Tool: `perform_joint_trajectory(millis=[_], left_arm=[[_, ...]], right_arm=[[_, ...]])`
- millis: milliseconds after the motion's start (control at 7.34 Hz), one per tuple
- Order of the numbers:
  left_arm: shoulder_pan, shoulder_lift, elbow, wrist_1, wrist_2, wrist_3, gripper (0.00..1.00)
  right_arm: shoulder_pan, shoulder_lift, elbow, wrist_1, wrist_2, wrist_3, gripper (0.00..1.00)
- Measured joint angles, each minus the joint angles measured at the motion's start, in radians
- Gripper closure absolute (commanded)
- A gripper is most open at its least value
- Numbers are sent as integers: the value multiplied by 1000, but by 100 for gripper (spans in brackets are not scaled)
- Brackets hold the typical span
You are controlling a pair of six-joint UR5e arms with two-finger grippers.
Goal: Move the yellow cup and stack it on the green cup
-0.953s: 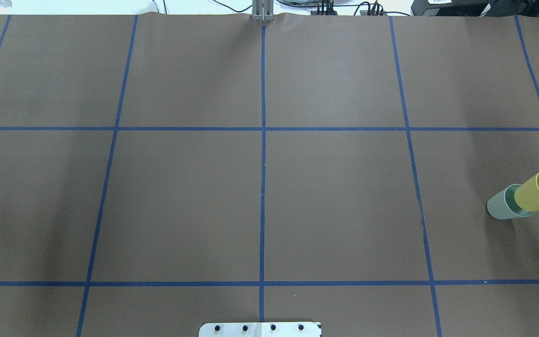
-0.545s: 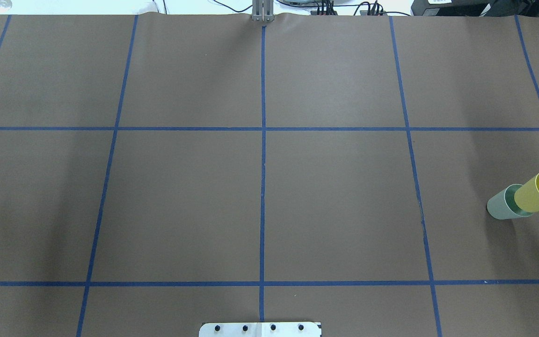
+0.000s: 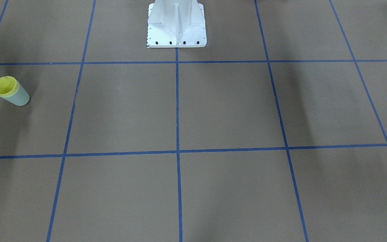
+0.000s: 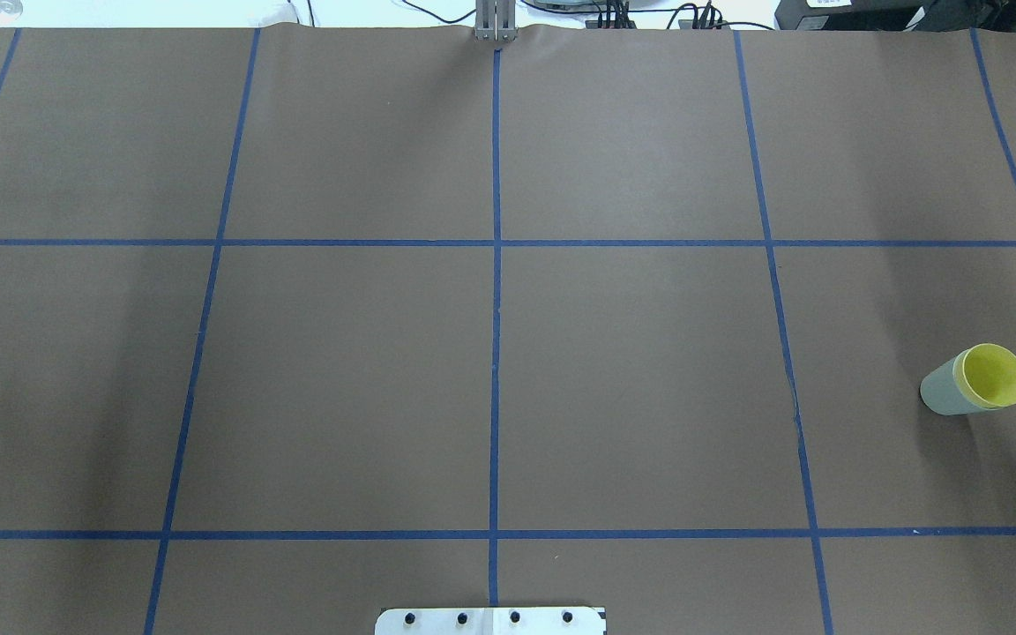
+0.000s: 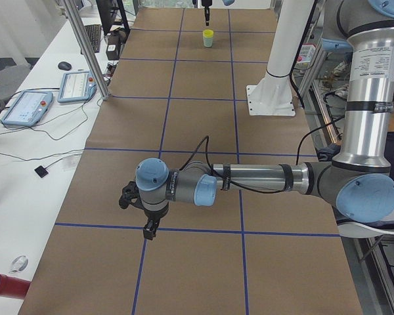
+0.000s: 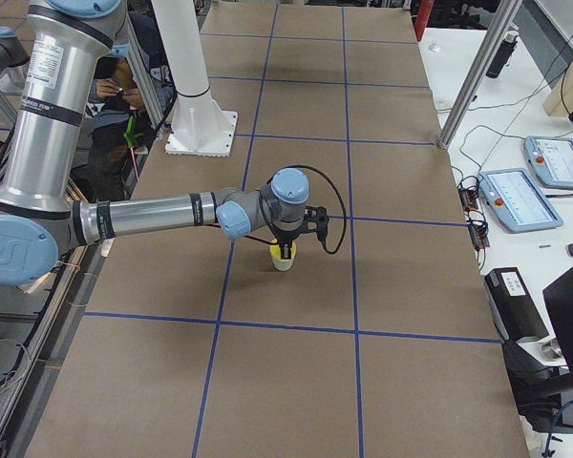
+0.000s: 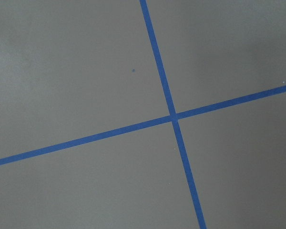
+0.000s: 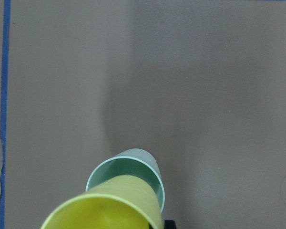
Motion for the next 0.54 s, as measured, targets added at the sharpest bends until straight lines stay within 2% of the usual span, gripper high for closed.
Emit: perform_joint_trajectory(millis=[545], left_arm=[[0,0,6,-2,0,0,0]], right_arm=[[47,64,-36,-17,-2,-7,0]])
